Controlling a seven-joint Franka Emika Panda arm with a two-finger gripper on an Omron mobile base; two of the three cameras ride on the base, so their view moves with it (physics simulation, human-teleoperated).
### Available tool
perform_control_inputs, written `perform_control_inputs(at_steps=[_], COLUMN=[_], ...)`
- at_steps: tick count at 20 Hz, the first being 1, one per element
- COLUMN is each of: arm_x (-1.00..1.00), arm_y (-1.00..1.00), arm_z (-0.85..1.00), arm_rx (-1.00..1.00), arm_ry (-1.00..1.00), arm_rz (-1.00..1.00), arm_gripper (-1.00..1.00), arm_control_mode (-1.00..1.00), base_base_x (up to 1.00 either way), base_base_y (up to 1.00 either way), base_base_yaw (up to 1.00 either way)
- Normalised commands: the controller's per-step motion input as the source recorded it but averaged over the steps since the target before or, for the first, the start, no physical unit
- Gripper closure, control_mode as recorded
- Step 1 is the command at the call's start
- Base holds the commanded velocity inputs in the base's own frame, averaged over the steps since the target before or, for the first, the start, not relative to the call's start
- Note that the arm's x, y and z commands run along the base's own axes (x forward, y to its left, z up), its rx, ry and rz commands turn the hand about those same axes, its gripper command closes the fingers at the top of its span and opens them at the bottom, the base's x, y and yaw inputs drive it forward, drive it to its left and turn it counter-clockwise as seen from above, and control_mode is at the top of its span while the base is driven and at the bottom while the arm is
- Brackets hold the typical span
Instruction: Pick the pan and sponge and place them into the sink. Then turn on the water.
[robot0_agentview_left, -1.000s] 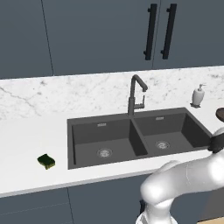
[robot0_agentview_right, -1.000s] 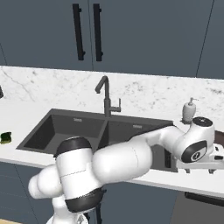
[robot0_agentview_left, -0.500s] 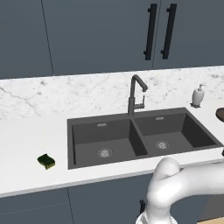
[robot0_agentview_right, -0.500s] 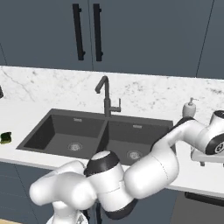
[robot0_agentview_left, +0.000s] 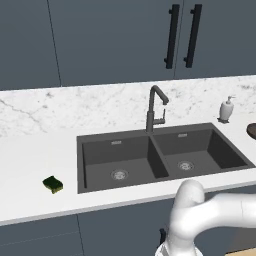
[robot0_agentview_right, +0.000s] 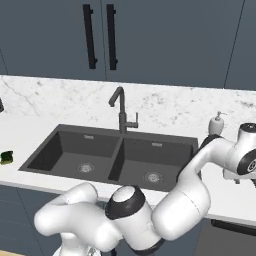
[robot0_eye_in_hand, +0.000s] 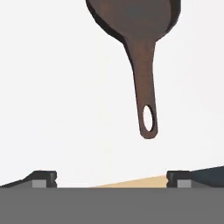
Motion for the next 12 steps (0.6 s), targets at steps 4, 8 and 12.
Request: perform_control_inputs(at_steps=[4,8,12], arm_x=[0.01,0.0,0.14], arm_y=[0.02,0.0,-0.24], arm_z=[-0.3,-0.37,-0.03], arm_rx=[-0.22,-0.22,-0.05], arm_ry=[0.02,0.22,0.17], arm_rz=[0.05,0.22,0.26], arm_gripper=[-1.0,-1.0,-1.0], arm_control_mode=[-1.0,-1.0,-1.0], base_base_x=[0.0,0.0,0.0], base_base_y=[0.0,0.0,0.0], base_base_yaw=[0.0,0.0,0.0])
